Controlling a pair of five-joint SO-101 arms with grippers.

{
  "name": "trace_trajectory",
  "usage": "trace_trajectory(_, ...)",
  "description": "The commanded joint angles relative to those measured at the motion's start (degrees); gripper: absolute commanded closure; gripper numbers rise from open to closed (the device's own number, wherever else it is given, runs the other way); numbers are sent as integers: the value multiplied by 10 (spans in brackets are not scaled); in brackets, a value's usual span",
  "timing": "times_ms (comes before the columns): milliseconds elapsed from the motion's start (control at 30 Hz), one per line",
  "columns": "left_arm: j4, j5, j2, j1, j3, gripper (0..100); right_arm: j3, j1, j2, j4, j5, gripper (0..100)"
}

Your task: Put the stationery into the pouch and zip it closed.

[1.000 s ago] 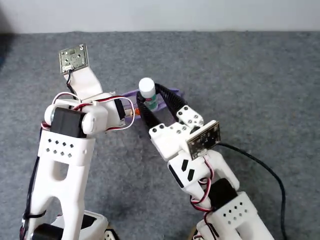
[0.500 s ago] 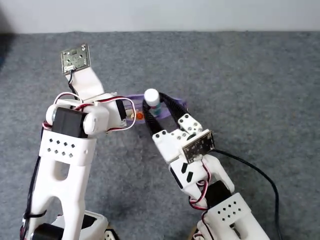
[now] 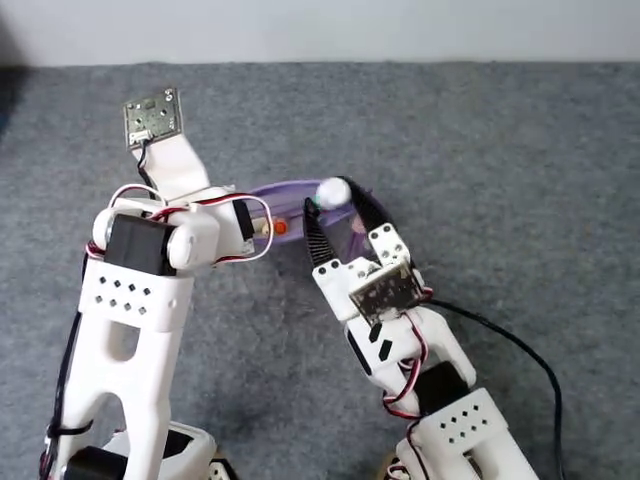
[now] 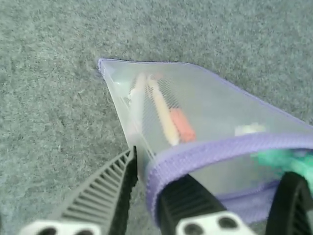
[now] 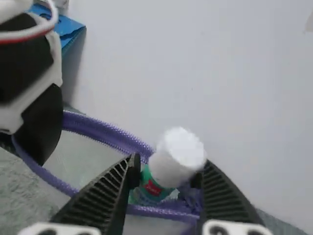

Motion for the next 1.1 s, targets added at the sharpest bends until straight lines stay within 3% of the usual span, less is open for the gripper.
trace_trajectory(0, 1, 7, 4, 1, -19, 988, -72, 11, -3, 99, -11, 757)
trace_trajectory(333, 1, 7, 4, 1, -19, 988, -199, 24, -4, 284, -50, 839)
trace_trajectory(733, -1, 7, 4, 1, -19, 988, -360, 28, -4, 393, -141, 993)
trace_trajectory(1067, 0, 7, 4, 1, -19, 988, -354, 44, 3, 490, -164, 984)
